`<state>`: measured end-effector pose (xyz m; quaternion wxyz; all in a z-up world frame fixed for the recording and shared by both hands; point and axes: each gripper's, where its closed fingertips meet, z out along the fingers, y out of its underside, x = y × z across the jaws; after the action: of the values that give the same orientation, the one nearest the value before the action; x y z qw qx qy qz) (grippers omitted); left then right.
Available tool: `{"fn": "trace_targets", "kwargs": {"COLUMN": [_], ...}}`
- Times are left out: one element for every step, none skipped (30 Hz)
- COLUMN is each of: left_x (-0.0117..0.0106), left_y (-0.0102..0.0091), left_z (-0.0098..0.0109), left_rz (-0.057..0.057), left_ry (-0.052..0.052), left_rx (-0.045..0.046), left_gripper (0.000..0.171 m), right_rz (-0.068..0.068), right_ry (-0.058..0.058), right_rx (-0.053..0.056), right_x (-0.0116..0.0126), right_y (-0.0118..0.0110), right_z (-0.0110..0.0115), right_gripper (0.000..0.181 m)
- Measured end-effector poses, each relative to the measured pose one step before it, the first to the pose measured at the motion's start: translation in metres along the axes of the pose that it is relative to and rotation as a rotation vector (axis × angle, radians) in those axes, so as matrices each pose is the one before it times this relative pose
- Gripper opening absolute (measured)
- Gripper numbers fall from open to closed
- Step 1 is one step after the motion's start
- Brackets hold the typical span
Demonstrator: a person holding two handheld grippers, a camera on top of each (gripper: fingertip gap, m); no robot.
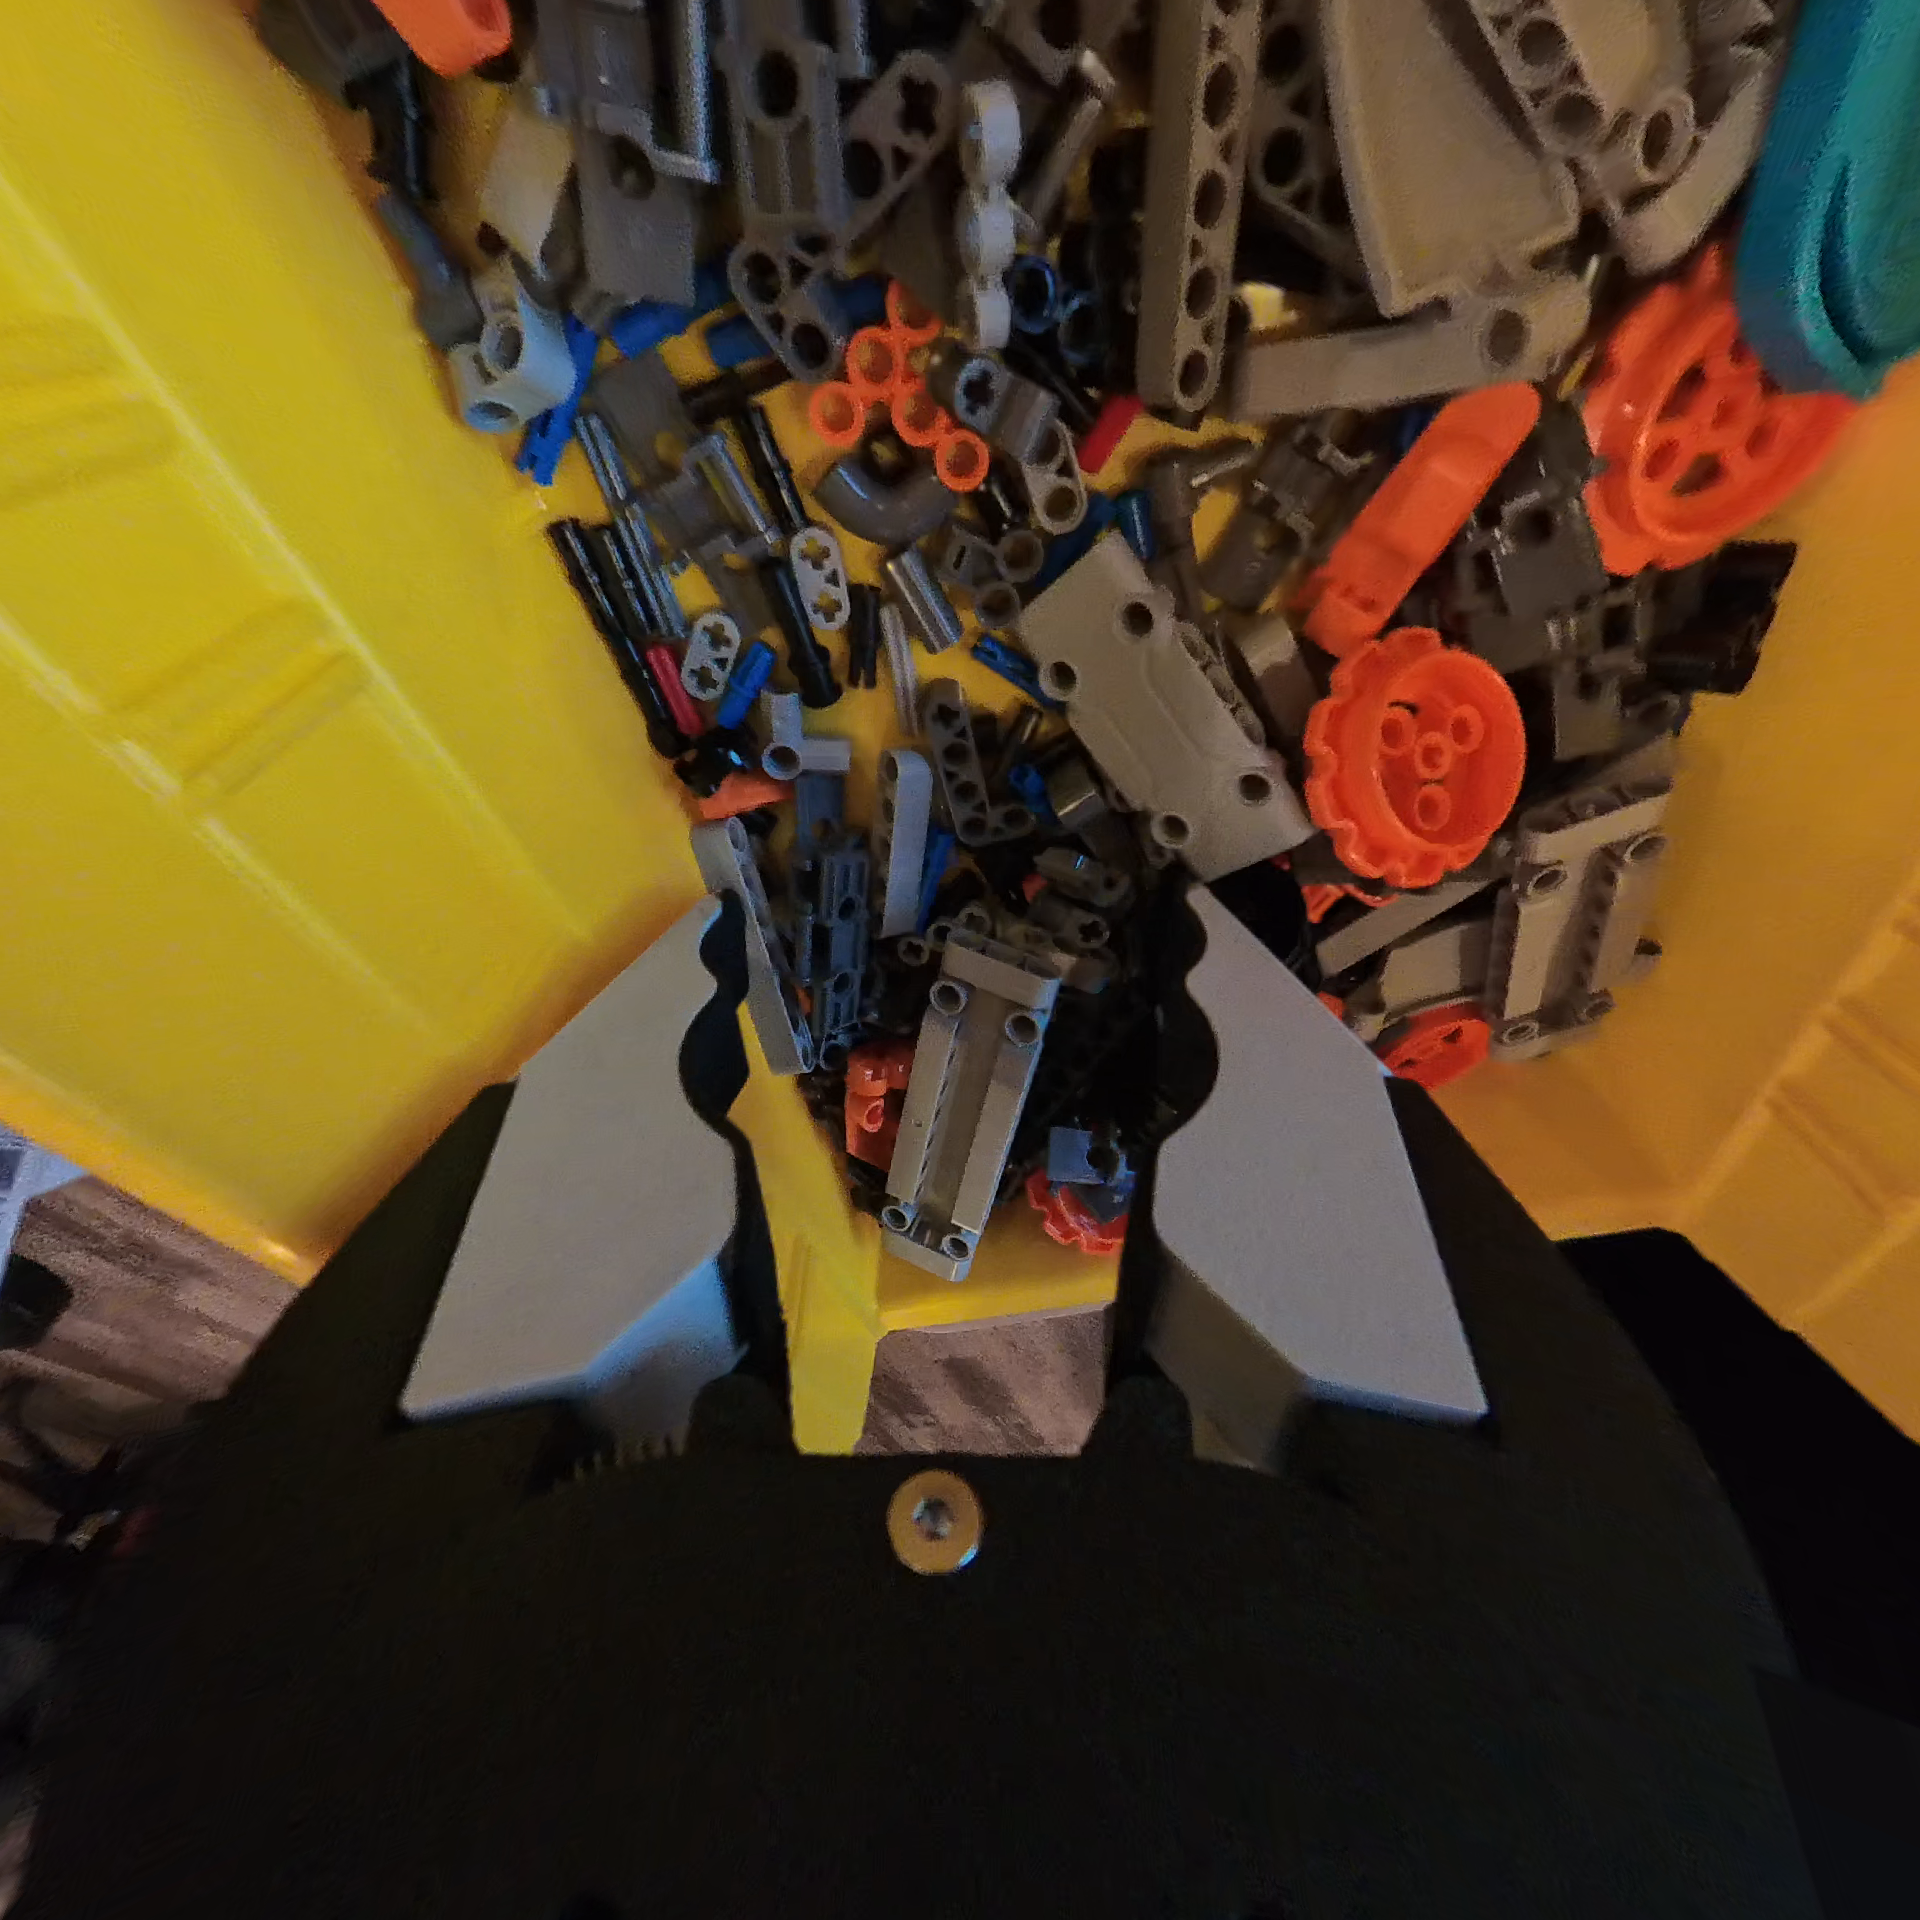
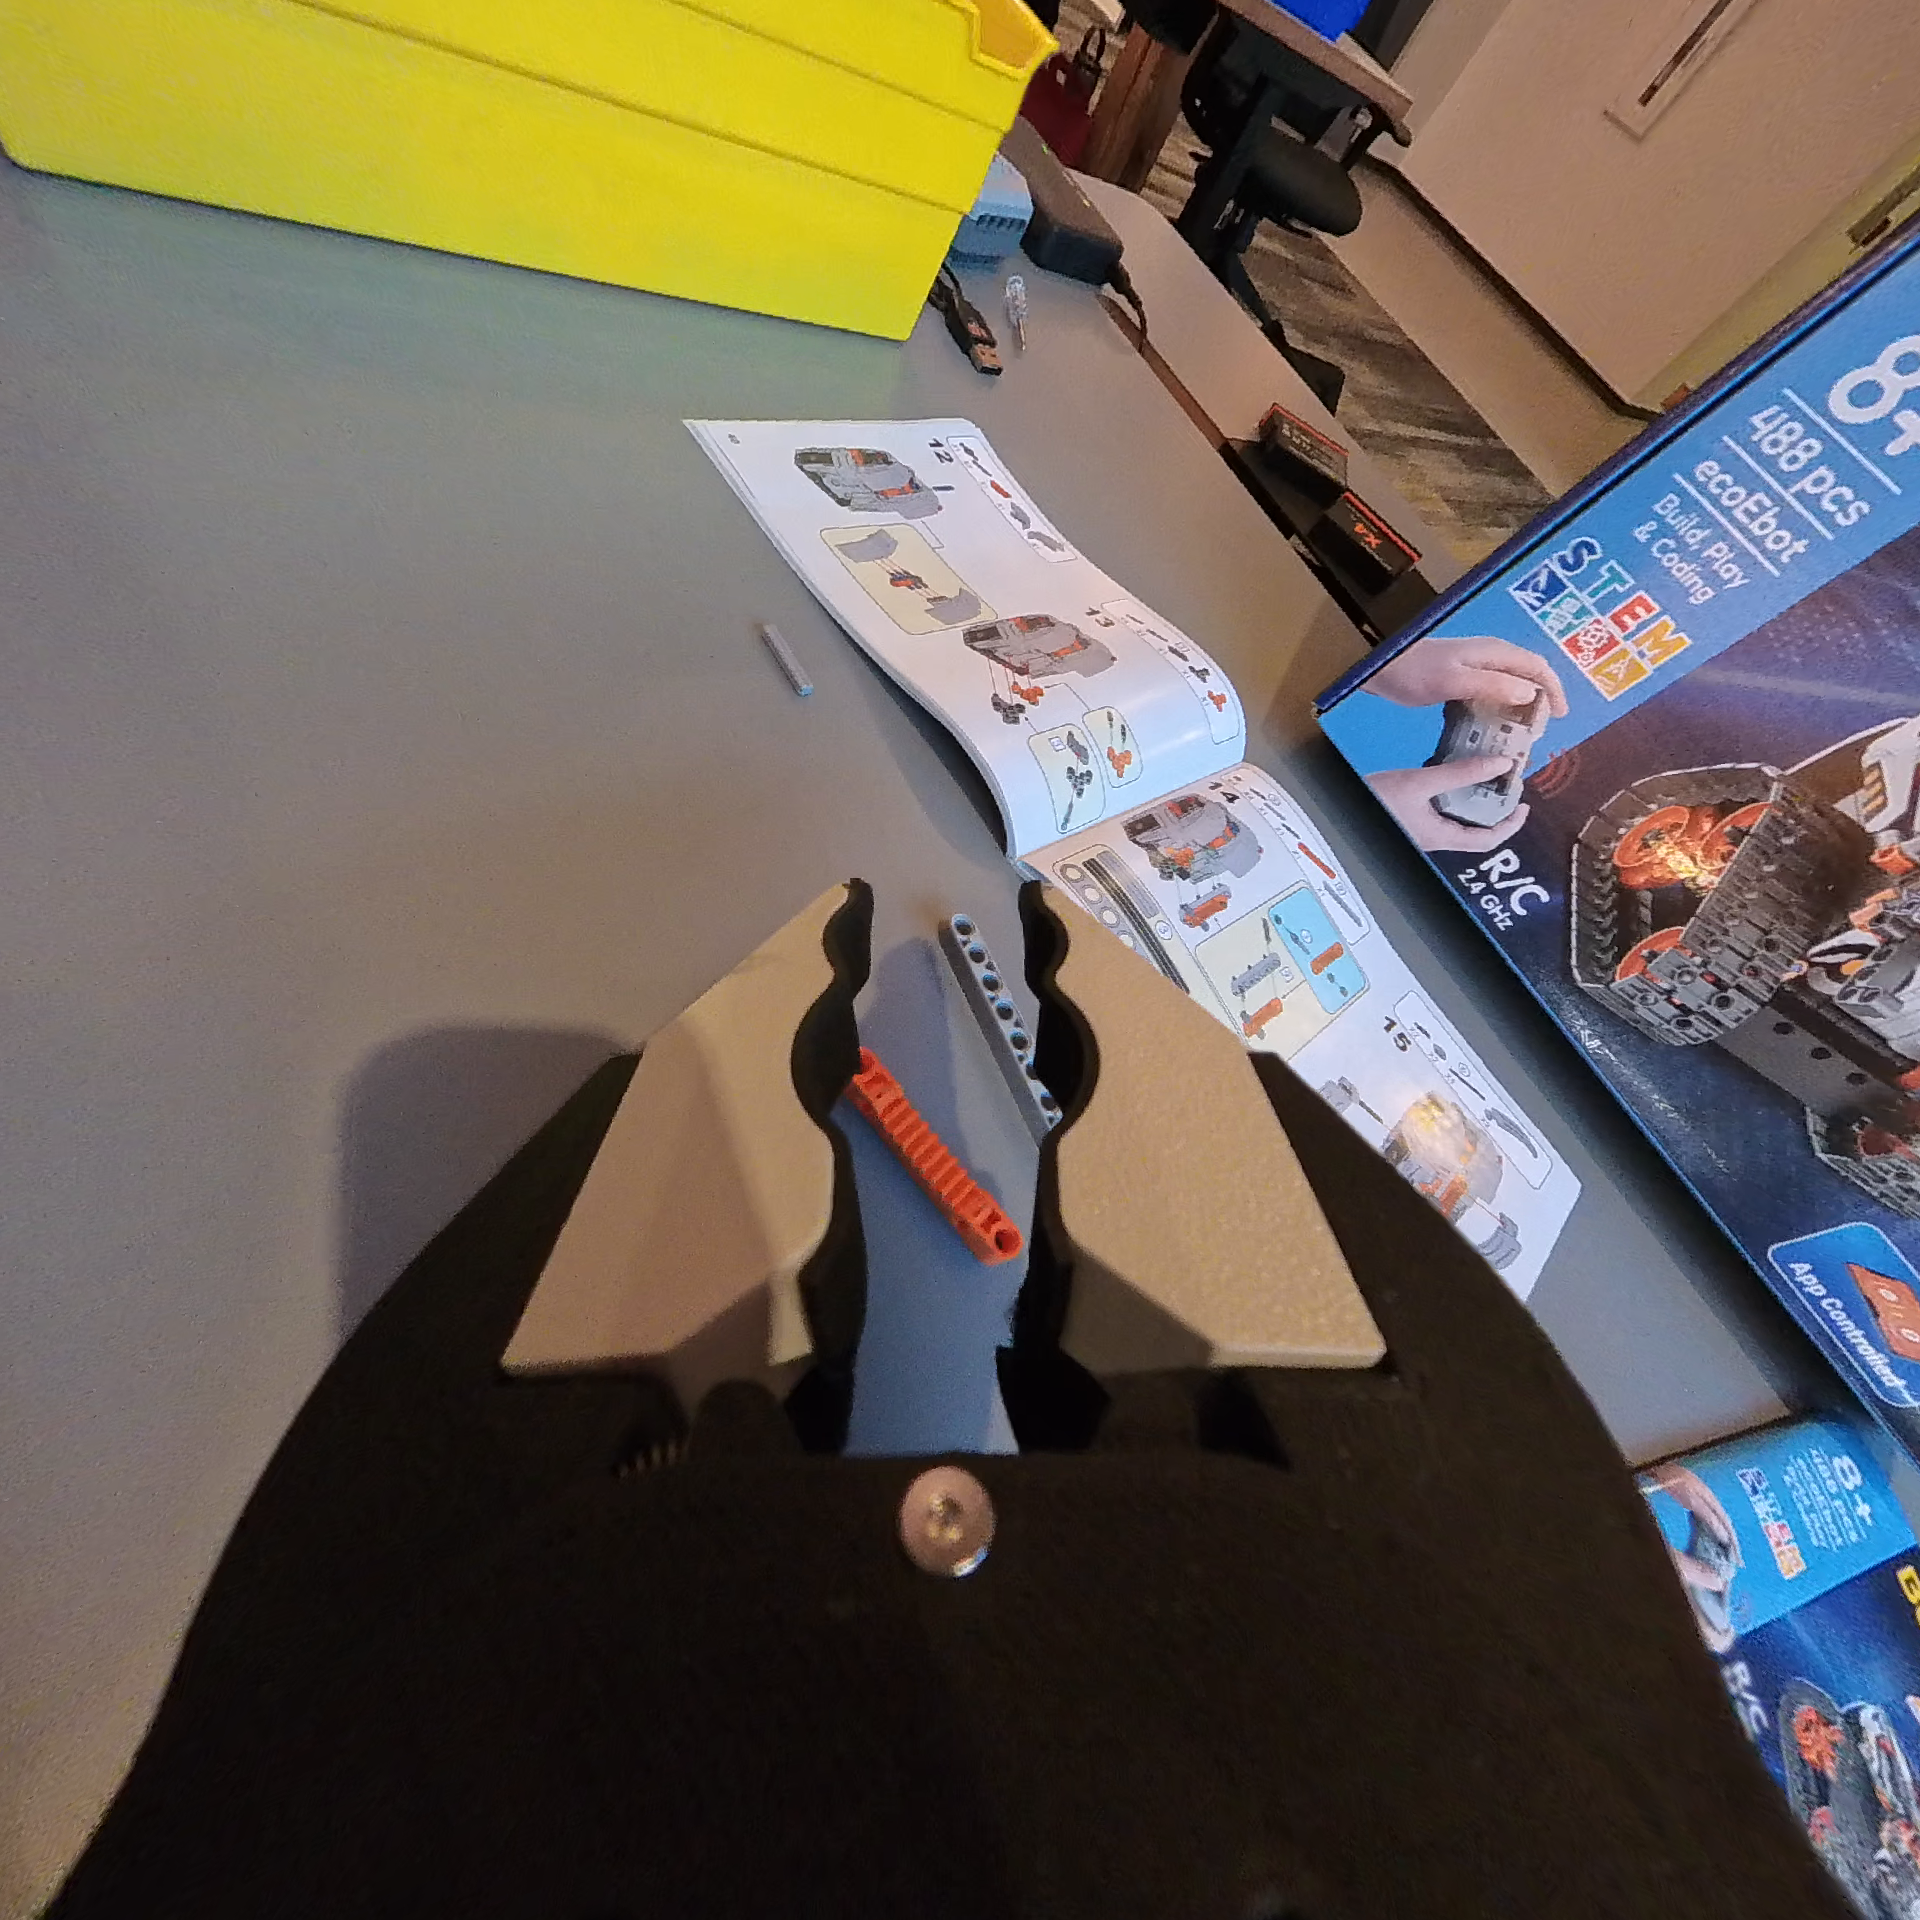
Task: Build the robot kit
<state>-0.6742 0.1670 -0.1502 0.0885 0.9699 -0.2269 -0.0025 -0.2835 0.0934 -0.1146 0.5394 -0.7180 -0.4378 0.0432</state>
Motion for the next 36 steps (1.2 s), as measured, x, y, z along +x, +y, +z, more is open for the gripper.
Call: {"fn": "trace_targets", "kwargs": {"left_x": [-0.00023, 0.00009, 0.00022, 0.00022, 0.00011, 0.00039, 0.00047, 0.00152, 0.00279, 0.00102, 0.00072, 0.00070, 0.00112, 0.00347, 0.00459, 0.00342, 0.00053, -0.00233, -0.00330, -0.00378, -0.00370, -0.00367, -0.00221, -0.00050, 0.00094, 0.00219, 0.00151, -0.00069, -0.00324, -0.00566, -0.00348, 0.00129, 0.00153, 0.00090, 0.00043, 0.00021], "left_y": [-0.00057, 0.00020, 0.00007, -0.00027, -0.00005, 0.00010, 0.00006, 0.00070, 0.00104, 0.00232, 0.00273, 0.00371, 0.00563, 0.00736, 0.00576, 0.00320, 0.00073, -0.00173, -0.00160, -0.00011, 0.00032, 0.00108, 0.00148, 0.00075, -0.00032, -0.00012, 0.00047, 0.00093, 0.00215, 0.00270, 0.00025, -0.00168, -0.00265, -0.00365, -0.00511, -0.00621], "left_z": [0.00052, 0.00055, 0.00082, 0.00055, 0.00006, -0.00004, -0.00018, -0.00094, -0.00200, -0.00333, -0.00429, -0.00441, -0.00313, -0.00145, -0.00055, -0.00031, 0.00021, 0.00089, 0.00190, 0.00290, 0.00298, 0.00228, 0.00172, 0.00123, 0.00077, 0.00018, -0.00039, -0.00091, -0.00162, -0.00237, -0.00364, -0.00493, -0.00603, -0.00678, -0.00710, -0.00718], "left_rz": [-0.0117, -0.0024, -0.0044, -0.0081, -0.0046, 0.0010, 0.0051, 0.0034, -0.0004, -0.0007, 0.0053, 0.0183, 0.0286, 0.0280, 0.0181, 0.0169, 0.0249, 0.0250, 0.0211, 0.0224, 0.0221, 0.0231, 0.0257, 0.0213, 0.0145, 0.0103, 0.0062, -0.0019, -0.0099, -0.0124, -0.0143, -0.0179, -0.0198, -0.0209, -0.0176, -0.0122], "left_ry": [-0.0006, -0.0016, 0.0008, 0.0008, 0.0001, 0.0020, 0.0028, 0.0111, 0.0180, 0.0035, -0.0050, -0.0095, -0.0052, 0.0152, 0.0301, 0.0254, 0.0057, -0.0147, -0.0222, -0.0304, -0.0339, -0.0356, -0.0289, -0.0189, -0.0106, -0.0004, 0.0004, -0.0061, -0.0125, -0.0213, -0.0022, 0.0325, 0.0355, 0.0321, 0.0267, 0.0231], "left_rx": [-0.00598, -0.00844, -0.00835, -0.00611, -0.00338, 0.00038, 0.00721, 0.01511, 0.02537, 0.02707, 0.03121, 0.02510, 0.00953, -0.00610, -0.00385, 0.00243, 0.00993, 0.01850, 0.01278, 0.00239, 0.00001, -0.00158, -0.00295, 0.00231, 0.00906, 0.00931, 0.00616, 0.00439, -0.00327, -0.00563, 0.01129, 0.02150, 0.02519, 0.02802, 0.02994, 0.02963], "left_gripper": [0.078, 0.078, 0.079, 0.079, 0.079, 0.078, 0.077, 0.070, 0.060, 0.056, 0.056, 0.055, 0.053, 0.051, 0.049, 0.051, 0.051, 0.050, 0.050, 0.048, 0.047, 0.039, 0.033, 0.028, 0.024, 0.017, 0.012, 0.012, 0.012, 0.012, 0.012, 0.012, 0.012, 0.012, 0.012, 0.012], "right_rz": [-0.0047, -0.0001, -0.0003, -0.0026, -0.0037, -0.0021, 0.0006, 0.0015, 0.0002, -0.0003, 0.0006, 0.0012, -0.0004, -0.0019, -0.0009, 0.0003, -0.0002, -0.0023, -0.0049, -0.0056, -0.0036, -0.0028, -0.0024, -0.0006, 0.0017, 0.0020, 0.0001, -0.0005, 0.0001, 0.0000, -0.0009, -0.0011, -0.0015, -0.0017, -0.0011, -0.0004], "right_ry": [-0.0040, -0.0088, -0.0084, -0.0043, -0.0027, -0.0026, -0.0041, -0.0043, -0.0036, -0.0032, -0.0041, -0.0046, -0.0042, -0.0041, -0.0042, -0.0053, -0.0041, -0.0023, -0.0014, 0.0002, -0.0003, -0.0001, 0.0015, 0.0019, -0.0004, -0.0004, 0.0000, 0.0006, -0.0020, -0.0028, -0.0025, -0.0018, -0.0018, -0.0006, -0.0007, -0.0015], "right_rx": [0.0021, 0.0016, 0.0002, -0.0008, -0.0009, 0.0006, 0.0011, 0.0012, 0.0021, 0.0040, 0.0039, 0.0008, -0.0007, 0.0001, 0.0002, -0.0005, -0.0019, -0.0022, -0.0019, -0.0010, 0.0001, 0.0006, 0.0003, 0.0009, -0.0005, -0.0011, -0.0005, -0.0003, -0.0011, -0.0011, -0.0009, -0.0016, -0.0028, -0.0013, -0.0010, -0.0027], "right_x": [-0.00154, -0.00199, -0.00171, -0.00114, -0.00080, -0.00075, -0.00075, -0.00071, -0.00071, -0.00073, -0.00078, -0.00076, -0.00088, -0.00095, -0.00093, -0.00108, -0.00108, -0.00084, -0.00075, -0.00046, -0.00050, -0.00034, 0.00005, 0.00031, 0.00012, 0.00013, 0.00015, 0.00002, -0.00033, -0.00062, -0.00057, -0.00062, -0.00049, -0.00032, -0.00027, -0.00031], "right_y": [-0.00062, -0.00068, -0.00049, -0.00027, -0.00034, -0.00045, -0.00057, -0.00047, -0.00081, -0.00095, -0.00095, -0.00049, -0.00021, -0.00030, -0.00017, 0.00006, 0.00031, 0.00021, -0.00003, -0.00032, -0.00046, -0.00042, -0.00011, -0.00009, 0.00030, 0.00027, 0.00021, 0.00006, 0.00019, 0.00008, 0.00019, 0.00031, 0.00039, 0.00024, 0.00012, 0.00043], "right_z": [-0.00002, 0.00024, 0.00037, 0.00021, 0.00016, -0.00001, 0.00004, -0.00006, -0.00024, -0.00043, -0.00029, -0.00020, 0.00000, 0.00009, 0.00015, 0.00016, 0.00026, 0.00012, 0.00008, -0.00001, -0.00026, -0.00028, -0.00037, -0.00023, -0.00020, 0.00001, 0.00009, 0.00008, 0.00026, 0.00031, 0.00024, 0.00023, 0.00017, 0.00015, 0.00019, 0.00025], "right_gripper": [0.027, 0.027, 0.027, 0.027, 0.027, 0.027, 0.027, 0.027, 0.027, 0.027, 0.027, 0.027, 0.027, 0.027, 0.027, 0.027, 0.027, 0.027, 0.027, 0.027, 0.027, 0.027, 0.027, 0.027, 0.027, 0.027, 0.027, 0.027, 0.027, 0.027, 0.027, 0.027, 0.027, 0.027, 0.027, 0.027]}}
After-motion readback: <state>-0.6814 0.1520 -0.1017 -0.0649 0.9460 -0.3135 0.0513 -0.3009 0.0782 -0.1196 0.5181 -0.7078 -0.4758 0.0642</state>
